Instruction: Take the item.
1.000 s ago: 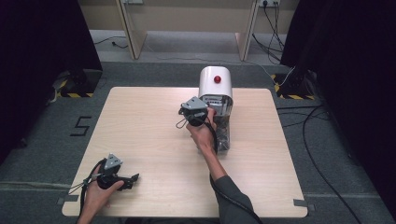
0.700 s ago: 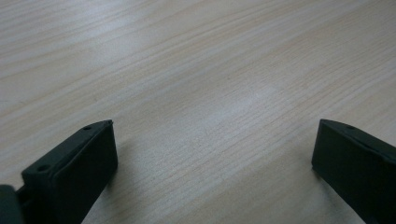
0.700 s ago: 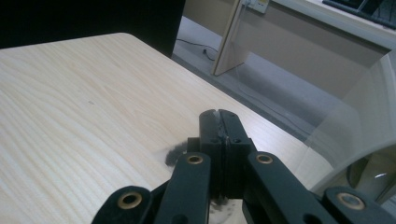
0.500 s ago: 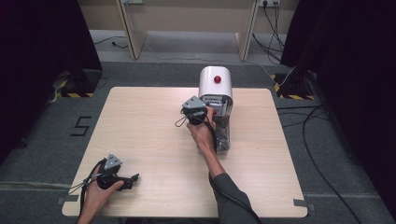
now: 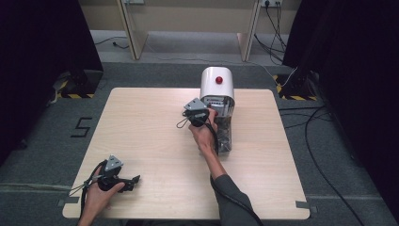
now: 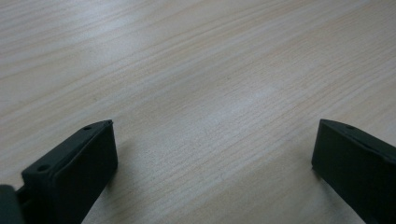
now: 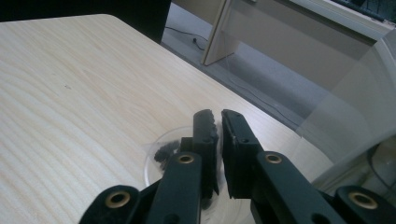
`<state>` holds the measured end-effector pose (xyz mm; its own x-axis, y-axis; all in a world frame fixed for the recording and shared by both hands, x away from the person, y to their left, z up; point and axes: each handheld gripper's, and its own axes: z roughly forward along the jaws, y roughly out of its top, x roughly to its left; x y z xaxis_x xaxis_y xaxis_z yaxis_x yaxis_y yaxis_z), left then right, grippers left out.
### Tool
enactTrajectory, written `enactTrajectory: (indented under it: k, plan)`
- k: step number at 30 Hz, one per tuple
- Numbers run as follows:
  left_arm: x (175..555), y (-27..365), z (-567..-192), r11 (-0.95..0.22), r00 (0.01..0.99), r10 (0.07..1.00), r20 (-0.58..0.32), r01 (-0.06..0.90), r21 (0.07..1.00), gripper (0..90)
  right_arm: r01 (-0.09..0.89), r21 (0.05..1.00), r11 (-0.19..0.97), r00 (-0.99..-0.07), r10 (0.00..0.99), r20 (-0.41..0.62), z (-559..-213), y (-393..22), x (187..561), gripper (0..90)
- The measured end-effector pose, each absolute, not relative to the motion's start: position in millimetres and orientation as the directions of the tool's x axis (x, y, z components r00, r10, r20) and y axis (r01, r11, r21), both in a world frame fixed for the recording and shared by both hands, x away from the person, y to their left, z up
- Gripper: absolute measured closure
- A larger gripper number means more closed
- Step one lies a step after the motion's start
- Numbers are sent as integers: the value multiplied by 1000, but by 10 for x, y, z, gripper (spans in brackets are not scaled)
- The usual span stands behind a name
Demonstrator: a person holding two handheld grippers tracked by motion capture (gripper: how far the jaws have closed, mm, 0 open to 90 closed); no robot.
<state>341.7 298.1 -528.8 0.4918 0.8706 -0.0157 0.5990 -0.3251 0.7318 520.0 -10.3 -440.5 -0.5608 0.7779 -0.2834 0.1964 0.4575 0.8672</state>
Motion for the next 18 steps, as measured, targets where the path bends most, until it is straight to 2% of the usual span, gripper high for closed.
enactTrajectory:
  k: [10, 18]
  plan:
    - [3417, 2982, -5287, -327, 492, 870, -15, 599, 731, 0, 179, 877, 447, -571, 773, -278, -4349, -108, 5177, 800]
    - [3417, 2981, -5288, -325, 492, 871, -16, 599, 732, 0, 204, 899, 388, -613, 767, -191, -4317, -135, 5153, 757]
